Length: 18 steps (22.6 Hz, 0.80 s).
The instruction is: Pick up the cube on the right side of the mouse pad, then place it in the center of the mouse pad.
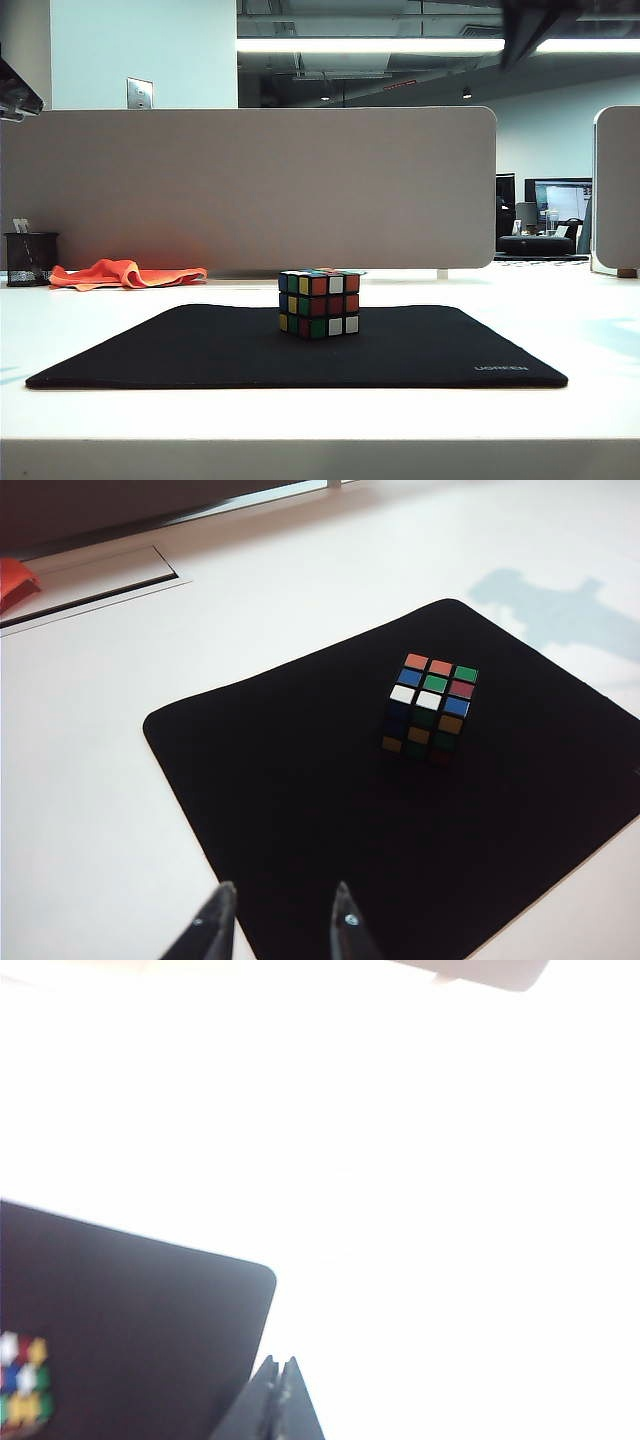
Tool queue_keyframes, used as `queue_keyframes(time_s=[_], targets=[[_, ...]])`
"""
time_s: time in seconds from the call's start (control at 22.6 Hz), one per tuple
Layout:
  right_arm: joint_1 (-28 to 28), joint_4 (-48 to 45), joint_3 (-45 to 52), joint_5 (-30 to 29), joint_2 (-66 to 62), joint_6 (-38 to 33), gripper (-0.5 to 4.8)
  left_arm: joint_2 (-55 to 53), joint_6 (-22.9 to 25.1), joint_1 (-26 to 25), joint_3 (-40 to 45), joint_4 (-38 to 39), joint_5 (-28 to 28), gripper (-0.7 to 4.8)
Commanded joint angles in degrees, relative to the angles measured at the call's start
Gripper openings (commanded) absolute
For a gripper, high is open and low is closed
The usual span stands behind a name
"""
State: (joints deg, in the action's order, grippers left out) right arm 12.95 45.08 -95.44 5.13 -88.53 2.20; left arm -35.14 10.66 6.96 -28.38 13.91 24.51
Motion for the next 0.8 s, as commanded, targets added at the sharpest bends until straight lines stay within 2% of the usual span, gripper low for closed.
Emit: queue_keyframes(time_s=[0.04,0.18,0.35,0.53,0.66,0.8], targets=[[-0.7,-9.4,3.9,4.7,3.8,-2.2,-0.02,0.1,-0.2,-0.1,-0.2,-1.3,0.3,1.14],[-0.6,-21.5,15.5,4.7,11.0,-2.2,-0.02,0.2,-0.2,-0.1,-0.2,-1.3,0.2,1.11],[-0.6,-30.3,26.9,4.6,17.4,-2.2,-0.02,0.2,-1.1,-0.1,-0.2,-1.3,0.2,1.11],[-0.6,-36.0,38.2,4.0,24.0,-2.1,-0.02,0.2,-5.2,-0.1,-0.2,-1.3,-0.3,1.1],[-0.6,-38.2,46.1,3.5,29.6,-2.1,-0.02,0.2,-8.0,-0.1,-0.2,-1.1,-1.9,0.65],[-0.6,-41.9,55.5,3.5,38.3,-2.0,-0.01,0.2,-10.5,-0.1,-0.2,-0.6,-4.1,0.64]])
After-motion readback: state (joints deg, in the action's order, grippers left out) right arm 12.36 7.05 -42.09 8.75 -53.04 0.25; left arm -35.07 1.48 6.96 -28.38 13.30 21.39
